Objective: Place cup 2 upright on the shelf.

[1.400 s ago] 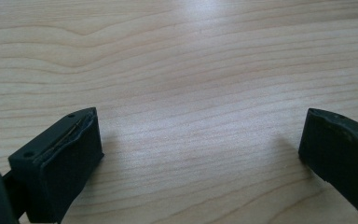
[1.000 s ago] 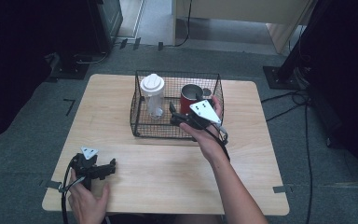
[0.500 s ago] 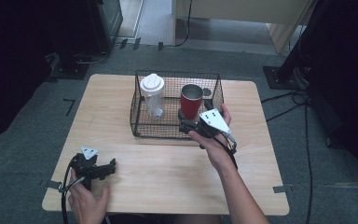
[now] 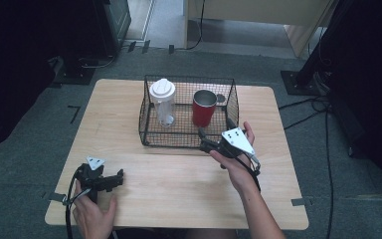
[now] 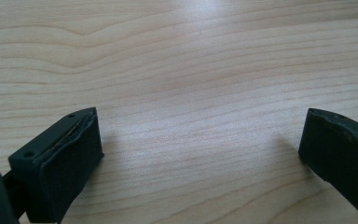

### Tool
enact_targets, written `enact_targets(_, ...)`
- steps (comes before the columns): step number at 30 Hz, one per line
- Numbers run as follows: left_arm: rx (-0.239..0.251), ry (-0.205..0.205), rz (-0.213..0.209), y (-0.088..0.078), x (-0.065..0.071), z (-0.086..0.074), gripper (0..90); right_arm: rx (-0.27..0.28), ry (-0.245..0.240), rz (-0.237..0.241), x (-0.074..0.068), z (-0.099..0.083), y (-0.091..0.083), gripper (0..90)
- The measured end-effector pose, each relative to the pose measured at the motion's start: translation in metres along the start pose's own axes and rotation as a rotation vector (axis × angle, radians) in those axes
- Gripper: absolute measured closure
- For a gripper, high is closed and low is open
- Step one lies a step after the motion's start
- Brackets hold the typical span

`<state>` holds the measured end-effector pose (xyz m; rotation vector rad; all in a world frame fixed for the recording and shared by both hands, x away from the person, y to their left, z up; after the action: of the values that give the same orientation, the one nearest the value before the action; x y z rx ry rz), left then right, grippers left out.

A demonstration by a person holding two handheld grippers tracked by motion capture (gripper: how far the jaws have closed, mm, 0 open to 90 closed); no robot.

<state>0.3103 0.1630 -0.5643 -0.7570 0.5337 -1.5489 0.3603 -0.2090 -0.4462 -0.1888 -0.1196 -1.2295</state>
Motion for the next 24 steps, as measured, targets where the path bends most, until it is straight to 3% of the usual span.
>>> enact_targets(24, 0.000, 0.001, 0.000, 0.000, 0.000, 0.000, 0.0, -0.092, 0.021, -0.083, 0.037, -0.059, -0.046, 2.8)
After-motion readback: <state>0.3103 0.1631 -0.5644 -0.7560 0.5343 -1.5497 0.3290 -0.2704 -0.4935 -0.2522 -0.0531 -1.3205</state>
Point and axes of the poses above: each handheld gripper's, and its own axes: y roughly forward along the jaws, z roughly out of its top, x roughly to its right, the point moved 6 cm from there along y, roughly forward along the jaws, and after that the axes turned 14 degrees about -y, right-handed, at the moved point
